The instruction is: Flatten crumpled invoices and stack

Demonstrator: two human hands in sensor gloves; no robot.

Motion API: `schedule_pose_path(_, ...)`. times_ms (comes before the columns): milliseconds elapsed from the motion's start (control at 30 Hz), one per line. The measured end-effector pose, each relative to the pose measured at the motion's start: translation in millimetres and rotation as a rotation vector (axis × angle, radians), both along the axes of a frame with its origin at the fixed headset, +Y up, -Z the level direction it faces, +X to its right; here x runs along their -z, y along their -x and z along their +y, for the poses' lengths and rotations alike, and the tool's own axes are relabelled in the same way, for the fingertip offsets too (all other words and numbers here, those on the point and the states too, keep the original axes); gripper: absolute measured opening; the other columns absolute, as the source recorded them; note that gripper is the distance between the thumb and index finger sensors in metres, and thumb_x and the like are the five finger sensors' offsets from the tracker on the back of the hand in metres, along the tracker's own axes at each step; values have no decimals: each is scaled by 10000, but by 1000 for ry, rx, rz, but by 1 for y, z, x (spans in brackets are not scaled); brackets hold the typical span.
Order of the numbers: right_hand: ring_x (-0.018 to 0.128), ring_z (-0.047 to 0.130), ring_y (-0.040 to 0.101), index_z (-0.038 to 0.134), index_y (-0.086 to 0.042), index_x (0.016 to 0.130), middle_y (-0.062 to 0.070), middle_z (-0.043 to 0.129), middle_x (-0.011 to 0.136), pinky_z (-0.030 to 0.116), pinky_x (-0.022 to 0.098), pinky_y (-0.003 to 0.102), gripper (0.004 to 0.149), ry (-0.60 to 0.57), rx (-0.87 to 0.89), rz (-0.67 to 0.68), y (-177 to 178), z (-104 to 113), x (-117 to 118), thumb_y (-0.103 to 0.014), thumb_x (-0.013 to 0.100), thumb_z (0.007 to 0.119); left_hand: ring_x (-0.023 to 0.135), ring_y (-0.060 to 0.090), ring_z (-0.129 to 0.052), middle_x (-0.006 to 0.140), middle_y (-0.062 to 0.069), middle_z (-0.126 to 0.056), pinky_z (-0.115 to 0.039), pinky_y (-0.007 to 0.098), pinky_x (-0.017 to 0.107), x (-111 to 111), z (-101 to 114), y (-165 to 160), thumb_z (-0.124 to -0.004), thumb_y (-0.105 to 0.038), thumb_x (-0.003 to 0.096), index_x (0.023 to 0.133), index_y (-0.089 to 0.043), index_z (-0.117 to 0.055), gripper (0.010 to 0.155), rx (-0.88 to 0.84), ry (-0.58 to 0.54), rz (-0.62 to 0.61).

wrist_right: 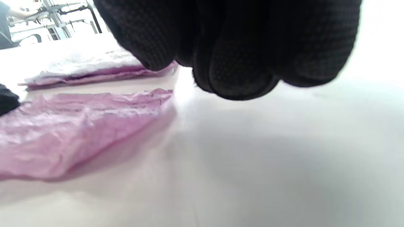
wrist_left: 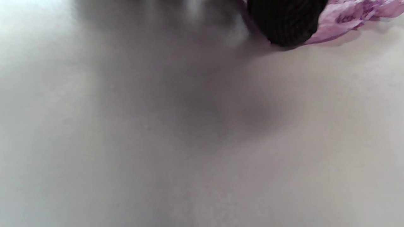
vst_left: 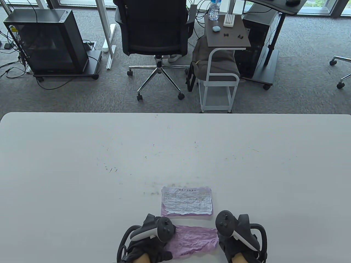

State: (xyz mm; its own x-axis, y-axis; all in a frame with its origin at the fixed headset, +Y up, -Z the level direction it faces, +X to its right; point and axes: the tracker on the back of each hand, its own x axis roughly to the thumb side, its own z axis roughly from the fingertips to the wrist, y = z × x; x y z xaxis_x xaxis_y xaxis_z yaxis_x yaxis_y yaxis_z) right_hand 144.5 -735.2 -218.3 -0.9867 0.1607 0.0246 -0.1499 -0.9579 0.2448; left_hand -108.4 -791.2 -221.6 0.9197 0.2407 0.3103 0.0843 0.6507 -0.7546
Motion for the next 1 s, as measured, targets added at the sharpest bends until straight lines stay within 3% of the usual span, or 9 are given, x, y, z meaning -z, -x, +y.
schedule_pose_path(100,565,926,331,657,-83,938,256,810,837,874,346,419,503,-127,57,61,5,12,-2,-325,522,803,906,573,85,1008,176,128,-229,699,625,0,0,0,-737,-444,547,1071,-295,-118,825,-2,2,-6)
schedule_pose_path(167,639,883,363,661,-102,936,269,746,893,857,399,459,490,-179,156,234,20,15,-7,-340,526,784,907,576,81,1008,179,128,-233,701,628,0,0,0,-735,-444,547,1070,-294,-115,824,6,1,-11)
schedule_pose_path(267,732,816,403,685,-124,912,247,683,954,822,459,529,434,-131,227,513,55,9,-19,-318,533,766,908,582,74,1010,183,123,-238,703,628,0,0,0,-736,-444,546,1071,-291,-120,824,8,-3,-14)
schedule_pose_path(400,769,818,346,703,-169,882,179,679,973,828,501,513,404,-132,-38,831,100,-8,-41,-351,524,749,912,583,70,1013,181,122,-242,703,634,0,1,-1,-736,-446,546,1072,-293,-119,826,14,-5,-12)
schedule_pose_path(467,814,773,363,657,-178,926,188,623,1013,815,514,522,447,-97,-52,890,112,-16,-47,-357,526,746,915,582,69,1015,181,121,-242,702,635,0,1,-1,-735,-447,546,1073,-293,-119,825,14,-6,-10)
schedule_pose_path(600,886,661,436,453,-194,1036,231,478,1087,758,550,582,604,121,-99,868,117,-29,-45,-424,546,722,916,578,72,1014,176,124,-241,698,637,0,1,-1,-726,-453,549,1071,-296,-115,819,20,-3,-10)
schedule_pose_path(667,924,544,388,508,-192,1032,184,429,1093,699,567,588,570,241,-95,815,111,-32,-40,-431,557,714,916,576,74,1014,174,127,-240,698,638,0,1,-2,-736,-445,548,1070,-296,-112,827,20,1,-7)
schedule_pose_path(767,856,651,364,651,-210,969,137,583,1037,753,516,607,480,269,-19,710,100,-27,-30,-452,559,709,916,574,76,1012,172,129,-240,696,639,1,2,-2,-734,-449,548,1069,-298,-111,826,24,6,-6)
schedule_pose_path(1000,678,833,310,777,-241,841,86,799,842,785,470,614,375,386,18,520,79,-28,-15,-488,567,704,916,568,81,1011,166,134,-237,692,641,1,2,-2,-733,-452,549,1068,-303,-106,828,27,10,-3)
